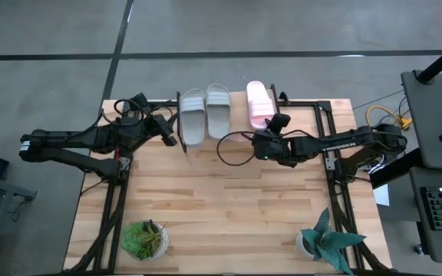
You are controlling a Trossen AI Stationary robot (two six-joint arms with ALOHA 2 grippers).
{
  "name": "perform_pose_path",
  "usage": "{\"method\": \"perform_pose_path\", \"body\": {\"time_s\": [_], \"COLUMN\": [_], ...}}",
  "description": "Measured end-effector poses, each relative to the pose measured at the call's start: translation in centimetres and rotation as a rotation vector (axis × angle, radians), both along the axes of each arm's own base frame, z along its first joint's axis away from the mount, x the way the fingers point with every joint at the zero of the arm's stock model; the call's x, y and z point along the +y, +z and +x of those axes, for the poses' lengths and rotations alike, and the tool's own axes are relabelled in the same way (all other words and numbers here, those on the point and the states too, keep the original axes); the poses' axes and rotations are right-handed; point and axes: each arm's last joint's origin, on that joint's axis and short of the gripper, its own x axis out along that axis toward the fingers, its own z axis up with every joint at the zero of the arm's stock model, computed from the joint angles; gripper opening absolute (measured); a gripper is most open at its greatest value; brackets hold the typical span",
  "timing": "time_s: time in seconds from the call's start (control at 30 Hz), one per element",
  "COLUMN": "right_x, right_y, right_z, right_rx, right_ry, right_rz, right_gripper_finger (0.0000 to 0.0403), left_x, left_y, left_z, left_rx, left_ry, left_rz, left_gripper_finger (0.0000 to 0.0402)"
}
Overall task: Pick and place slides into the shelf
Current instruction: Put the left light pink slipper on the shelf
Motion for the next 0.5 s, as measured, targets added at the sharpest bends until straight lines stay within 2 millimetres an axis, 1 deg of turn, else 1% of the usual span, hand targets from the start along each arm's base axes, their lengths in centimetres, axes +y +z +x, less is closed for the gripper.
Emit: {"method": "perform_pose_path", "body": {"time_s": [0.2, 0.33, 0.5], "right_x": [0.11, 0.20, 0.36], "right_y": [-0.43, -0.77, -0.72], "right_z": [-0.36, -0.66, -0.75], "right_rx": [-0.001, 0.013, -0.015], "right_ry": [0.002, 0.008, 0.015], "right_rz": [0.067, 0.123, 0.167], "right_gripper_finger": [0.0204, 0.0224, 0.0245], "left_x": [0.00, 0.00, 0.00], "left_y": [-0.01, -0.01, -0.02], "left_z": [0.01, 0.01, 0.02], "left_rx": [0.000, 0.001, 0.001], "left_ry": [0.000, 0.000, 0.000], "left_rz": [0.000, 0.000, 0.000], "left_gripper_finger": [0.0203, 0.0203, 0.0203]}}
